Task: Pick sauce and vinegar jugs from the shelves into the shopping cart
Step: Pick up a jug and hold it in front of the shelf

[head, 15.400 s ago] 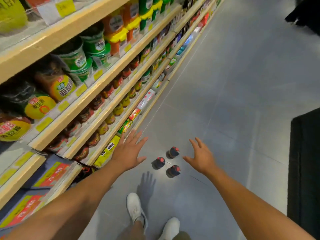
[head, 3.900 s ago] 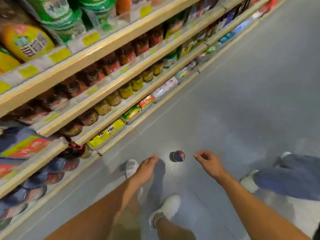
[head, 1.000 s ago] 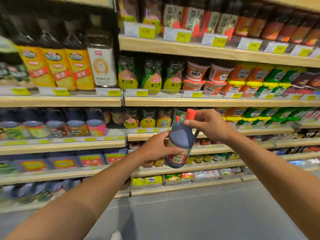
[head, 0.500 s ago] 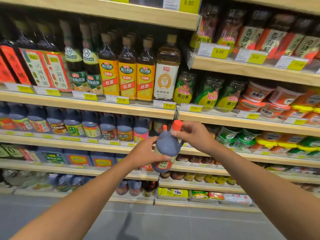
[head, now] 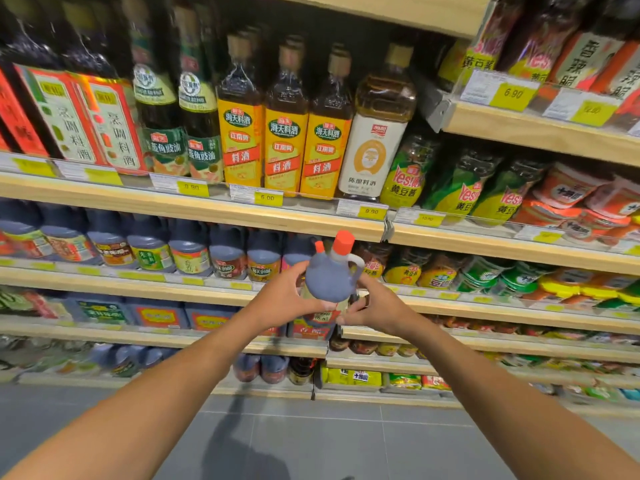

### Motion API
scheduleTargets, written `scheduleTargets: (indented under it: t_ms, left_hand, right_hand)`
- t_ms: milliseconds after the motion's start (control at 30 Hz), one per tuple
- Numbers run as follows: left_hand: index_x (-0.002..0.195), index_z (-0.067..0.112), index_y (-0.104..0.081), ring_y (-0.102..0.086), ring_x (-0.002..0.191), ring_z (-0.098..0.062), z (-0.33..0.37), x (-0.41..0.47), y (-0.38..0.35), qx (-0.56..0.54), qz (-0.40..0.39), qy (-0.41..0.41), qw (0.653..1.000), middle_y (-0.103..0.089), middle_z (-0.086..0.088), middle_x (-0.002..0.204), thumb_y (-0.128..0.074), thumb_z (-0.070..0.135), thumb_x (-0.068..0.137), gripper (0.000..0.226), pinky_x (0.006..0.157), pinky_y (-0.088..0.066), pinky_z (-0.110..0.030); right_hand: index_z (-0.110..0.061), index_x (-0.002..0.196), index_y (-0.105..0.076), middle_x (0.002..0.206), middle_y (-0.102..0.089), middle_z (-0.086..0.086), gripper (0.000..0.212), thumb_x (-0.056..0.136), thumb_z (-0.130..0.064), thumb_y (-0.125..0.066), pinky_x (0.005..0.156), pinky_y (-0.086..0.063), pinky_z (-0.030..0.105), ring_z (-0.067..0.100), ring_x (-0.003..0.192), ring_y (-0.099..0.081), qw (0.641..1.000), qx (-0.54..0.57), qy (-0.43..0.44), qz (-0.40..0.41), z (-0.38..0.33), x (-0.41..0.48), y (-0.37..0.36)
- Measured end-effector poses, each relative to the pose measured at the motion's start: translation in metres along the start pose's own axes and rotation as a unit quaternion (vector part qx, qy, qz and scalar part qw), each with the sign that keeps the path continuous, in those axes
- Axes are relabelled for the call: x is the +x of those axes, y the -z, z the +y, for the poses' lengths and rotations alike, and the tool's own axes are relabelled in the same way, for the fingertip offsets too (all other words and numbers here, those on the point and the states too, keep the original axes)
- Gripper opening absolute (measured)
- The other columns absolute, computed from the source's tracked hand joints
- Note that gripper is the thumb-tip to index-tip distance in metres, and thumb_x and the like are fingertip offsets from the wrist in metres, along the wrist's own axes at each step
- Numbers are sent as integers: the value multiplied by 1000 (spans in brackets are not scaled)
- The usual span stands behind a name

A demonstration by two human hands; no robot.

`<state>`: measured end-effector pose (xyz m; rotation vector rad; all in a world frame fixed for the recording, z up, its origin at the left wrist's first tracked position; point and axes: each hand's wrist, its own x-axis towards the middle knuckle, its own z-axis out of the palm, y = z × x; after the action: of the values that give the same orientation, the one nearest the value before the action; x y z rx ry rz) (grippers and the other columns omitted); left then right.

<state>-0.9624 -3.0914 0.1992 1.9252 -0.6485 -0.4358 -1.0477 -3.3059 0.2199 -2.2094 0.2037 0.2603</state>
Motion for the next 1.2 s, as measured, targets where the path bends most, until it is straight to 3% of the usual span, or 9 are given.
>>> scheduleTargets:
  t_ms: [67, 133, 267, 433, 600, 733, 833, 1000, 1200]
  left_hand:
    - [135, 39, -48, -56, 109, 11, -4, 5, 2, 11, 7, -3, 1000, -57, 33, 119, -90, 40, 71, 77, 79, -45, -4]
    - [136, 39, -48, -53, 109, 14, -8, 12, 2, 19, 20, -11, 1000, -55, 29, 120, -91, 41, 69, 80, 83, -44, -6]
    - [144, 38, -43, -47, 124, -8, -24, 24, -1, 69, 36, -46, 996, -42, 14, 132, -89, 51, 66, 92, 100, -45, -27]
    - [157, 43, -24, -49, 109, -12, -38, 30, -6, 157, 24, -32, 987, -42, 9, 121, -84, 49, 75, 101, 93, -48, -29]
    - [159, 31, -25, -47, 115, 2, -47, 41, -20, 56, -27, 26, 998, -40, 7, 135, -78, 13, 87, 91, 86, -35, 2]
    - [154, 35, -27, -55, 117, 8, -61, 53, -28, -2, -25, 40, 999, -45, -3, 137, -64, -8, 91, 84, 89, -47, -13]
    - [156, 26, -26, -51, 112, 22, -66, 60, -33, -28, -21, 56, 998, -43, -6, 145, -58, -12, 92, 81, 87, -44, -8]
    - [140, 49, -34, -53, 125, -17, -71, 72, -40, -66, -3, 74, 995, -47, -9, 144, -57, -2, 84, 80, 96, -43, -19]
    - [133, 43, -43, -58, 121, 0, -68, 79, -41, -145, -32, 121, 981, -52, 18, 137, -39, -21, 91, 76, 76, -44, -25]
  right_hand:
    - [-22, 146, -42, 98, -63, -13, 89, 73, -17, -92, 62, -53, 16, -3, 72, -68, 999, 0, 31, 24, -5, 9, -9]
    - [-25, 138, -48, 99, -63, -20, 79, 73, -29, -92, 66, -46, 7, -13, 83, -64, 995, 5, 81, 56, -9, 18, -16]
    - [-33, 130, -54, 115, -63, -26, 75, 69, -67, -82, 75, -48, 16, -6, 102, -61, 990, -16, 108, 94, 2, 33, -25]
    - [-51, 133, -45, 122, -58, -36, 64, 81, -48, -82, 81, -51, 17, -9, 110, -59, 980, -5, 127, 151, 19, 40, -29]
    - [-57, 134, -38, 126, -51, -43, 56, 88, -56, -70, 84, -39, 2, -18, 111, -52, 977, -23, 120, 177, 33, 47, -30]
    - [-22, 149, -40, 151, -46, -3, 67, 92, -34, -74, 91, -51, 29, 20, 124, -55, 974, -75, 110, 184, 52, 71, -31]
    - [-16, 149, -40, 151, -42, 7, 71, 89, -24, -78, 86, -55, 43, 31, 121, -55, 974, -87, 89, 191, 57, 83, -34]
    - [-13, 150, -40, 147, -46, 8, 77, 85, -21, -81, 92, -50, 38, 26, 124, -53, 979, -57, 64, 184, 67, 95, -38]
    - [-22, 118, -45, 108, -61, -8, 56, 79, -24, -85, 69, -46, 32, 24, 98, -65, 982, -13, -31, 184, 69, 112, -35]
